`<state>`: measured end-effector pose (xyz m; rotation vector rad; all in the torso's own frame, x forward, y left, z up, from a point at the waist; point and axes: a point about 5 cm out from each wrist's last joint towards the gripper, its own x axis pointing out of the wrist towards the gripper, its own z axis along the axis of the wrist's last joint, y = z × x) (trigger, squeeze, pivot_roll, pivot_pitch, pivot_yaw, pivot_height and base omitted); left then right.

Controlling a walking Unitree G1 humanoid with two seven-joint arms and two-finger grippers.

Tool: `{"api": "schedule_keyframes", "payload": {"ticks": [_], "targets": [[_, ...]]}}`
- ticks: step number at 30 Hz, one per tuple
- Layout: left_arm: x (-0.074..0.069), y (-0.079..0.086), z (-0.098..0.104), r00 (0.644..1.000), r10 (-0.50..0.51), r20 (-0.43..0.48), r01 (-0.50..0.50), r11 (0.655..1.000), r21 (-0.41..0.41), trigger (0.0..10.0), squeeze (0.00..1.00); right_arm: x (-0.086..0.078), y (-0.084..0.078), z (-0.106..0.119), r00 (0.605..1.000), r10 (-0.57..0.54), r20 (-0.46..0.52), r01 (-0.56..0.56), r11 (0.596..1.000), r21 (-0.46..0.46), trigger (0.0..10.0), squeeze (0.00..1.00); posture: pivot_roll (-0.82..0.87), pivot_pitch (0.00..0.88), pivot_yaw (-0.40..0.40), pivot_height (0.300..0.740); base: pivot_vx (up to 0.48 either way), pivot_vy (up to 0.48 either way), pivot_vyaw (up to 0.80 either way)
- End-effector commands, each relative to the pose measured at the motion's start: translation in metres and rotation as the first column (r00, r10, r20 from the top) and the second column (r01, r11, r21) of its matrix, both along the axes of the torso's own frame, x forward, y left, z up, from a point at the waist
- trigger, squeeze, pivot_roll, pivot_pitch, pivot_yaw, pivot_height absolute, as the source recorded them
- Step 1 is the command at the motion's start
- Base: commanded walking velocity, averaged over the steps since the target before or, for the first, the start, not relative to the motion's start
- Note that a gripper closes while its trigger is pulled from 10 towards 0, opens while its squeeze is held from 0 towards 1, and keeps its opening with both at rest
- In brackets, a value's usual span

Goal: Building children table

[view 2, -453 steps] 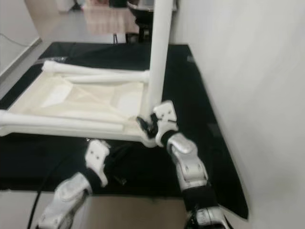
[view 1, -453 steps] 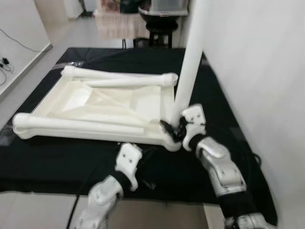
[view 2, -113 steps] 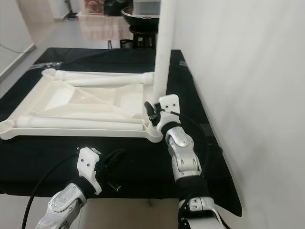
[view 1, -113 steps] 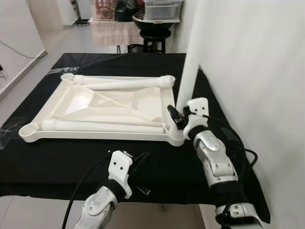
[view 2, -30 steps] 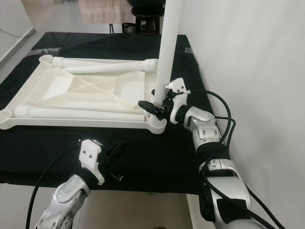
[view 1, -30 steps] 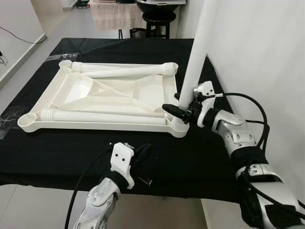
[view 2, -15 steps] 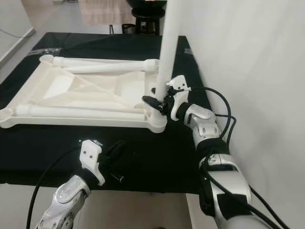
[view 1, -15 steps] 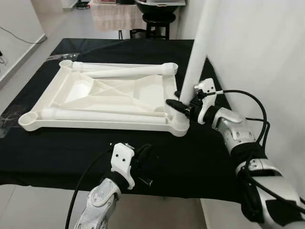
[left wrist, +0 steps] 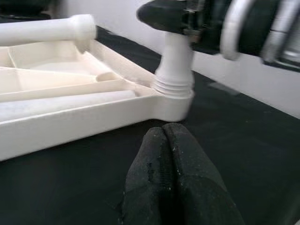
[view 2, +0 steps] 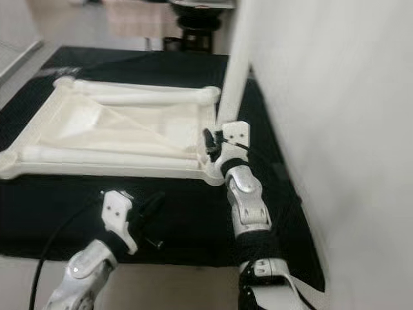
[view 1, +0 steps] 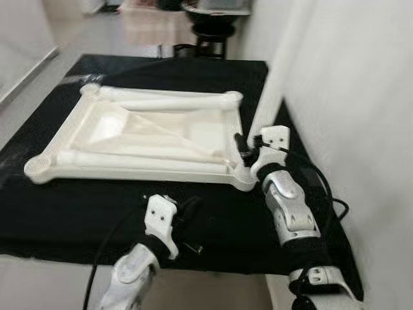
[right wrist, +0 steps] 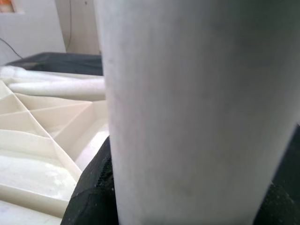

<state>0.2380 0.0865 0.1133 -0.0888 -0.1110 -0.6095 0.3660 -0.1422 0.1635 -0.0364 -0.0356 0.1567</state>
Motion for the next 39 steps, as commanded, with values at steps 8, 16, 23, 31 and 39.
{"api": "schedule_keyframes", "payload": {"ticks": [8,16,23,31,39], "targets": [[-0.001,0.002,-0.004,1.000,0.006,-0.021,-0.006,1.000,0.004,10.0,0.00,-0.006,0.007,0.009,0.968,0.251,-0.014,-0.250,0.968,0.031,10.0,1.00,0.09,0.098,-0.037,0.740,0.000,0.000,0.00],[0.000,0.001,-0.004,1.000,0.005,-0.023,-0.005,1.000,0.003,10.0,0.00,-0.002,-0.003,0.031,0.857,0.515,0.035,-0.515,0.857,-0.001,10.0,0.00,0.09,0.093,-0.044,0.740,0.000,0.000,0.00],[0.001,-0.001,-0.005,1.000,0.006,-0.023,-0.006,1.000,0.001,10.0,0.00,0.010,-0.019,0.027,0.807,0.589,-0.046,-0.591,0.805,-0.050,10.0,0.00,0.10,0.082,-0.051,0.740,0.000,0.000,0.00],[0.000,-0.002,-0.006,1.000,0.003,-0.026,-0.003,1.000,-0.001,10.0,0.00,0.009,-0.022,0.028,0.760,0.645,-0.081,-0.650,0.758,-0.055,0.0,0.00,0.10,0.077,-0.052,0.740,0.000,0.000,0.00],[-0.001,-0.002,-0.006,1.000,0.001,-0.028,-0.001,1.000,-0.001,10.0,0.00,0.009,-0.028,0.017,0.744,0.662,-0.092,-0.665,0.746,-0.008,0.0,0.00,0.10,0.078,-0.051,0.740,0.000,0.000,0.00]]}}
